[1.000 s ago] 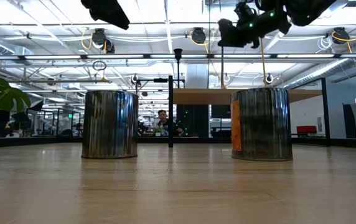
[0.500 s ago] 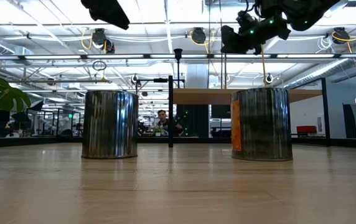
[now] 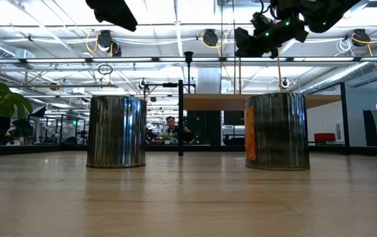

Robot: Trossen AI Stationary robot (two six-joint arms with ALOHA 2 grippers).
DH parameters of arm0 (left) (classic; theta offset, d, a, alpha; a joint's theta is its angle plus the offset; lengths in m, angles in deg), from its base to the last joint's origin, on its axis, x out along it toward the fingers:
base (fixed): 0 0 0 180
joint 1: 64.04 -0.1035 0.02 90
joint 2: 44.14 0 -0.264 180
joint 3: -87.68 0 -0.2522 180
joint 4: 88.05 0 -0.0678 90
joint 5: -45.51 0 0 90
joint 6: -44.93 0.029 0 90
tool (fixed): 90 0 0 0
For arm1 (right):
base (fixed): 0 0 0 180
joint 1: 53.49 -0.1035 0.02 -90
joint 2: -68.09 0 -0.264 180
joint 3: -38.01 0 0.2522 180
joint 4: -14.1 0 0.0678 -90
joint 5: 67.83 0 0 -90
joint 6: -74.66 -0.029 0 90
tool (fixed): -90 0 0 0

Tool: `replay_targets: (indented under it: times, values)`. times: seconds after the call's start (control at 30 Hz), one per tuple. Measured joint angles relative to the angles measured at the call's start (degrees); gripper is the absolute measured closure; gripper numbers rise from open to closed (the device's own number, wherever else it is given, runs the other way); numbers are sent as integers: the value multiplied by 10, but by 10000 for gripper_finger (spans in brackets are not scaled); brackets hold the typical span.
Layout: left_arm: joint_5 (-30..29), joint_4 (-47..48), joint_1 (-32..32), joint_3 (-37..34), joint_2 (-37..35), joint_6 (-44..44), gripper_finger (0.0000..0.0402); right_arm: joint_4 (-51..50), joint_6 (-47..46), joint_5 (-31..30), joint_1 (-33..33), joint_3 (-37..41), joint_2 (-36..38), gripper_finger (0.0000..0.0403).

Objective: Pick & Place candle stick holders
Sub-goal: Put the right gold candle holder on the shelf, then put the gold candle holder on the shelf

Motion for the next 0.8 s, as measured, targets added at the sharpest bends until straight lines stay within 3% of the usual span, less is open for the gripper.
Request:
replay_targets:
  times: [0.37, 0.8]
  values:
    - [1, 8, 0, 0, 0, -17, 249, -2, 0, 0, 0, 0, 0, 361]
    - [3, 23, 4, 0, 0, -22, 249, -1, 4, 0, 0, 0, 0, 284]
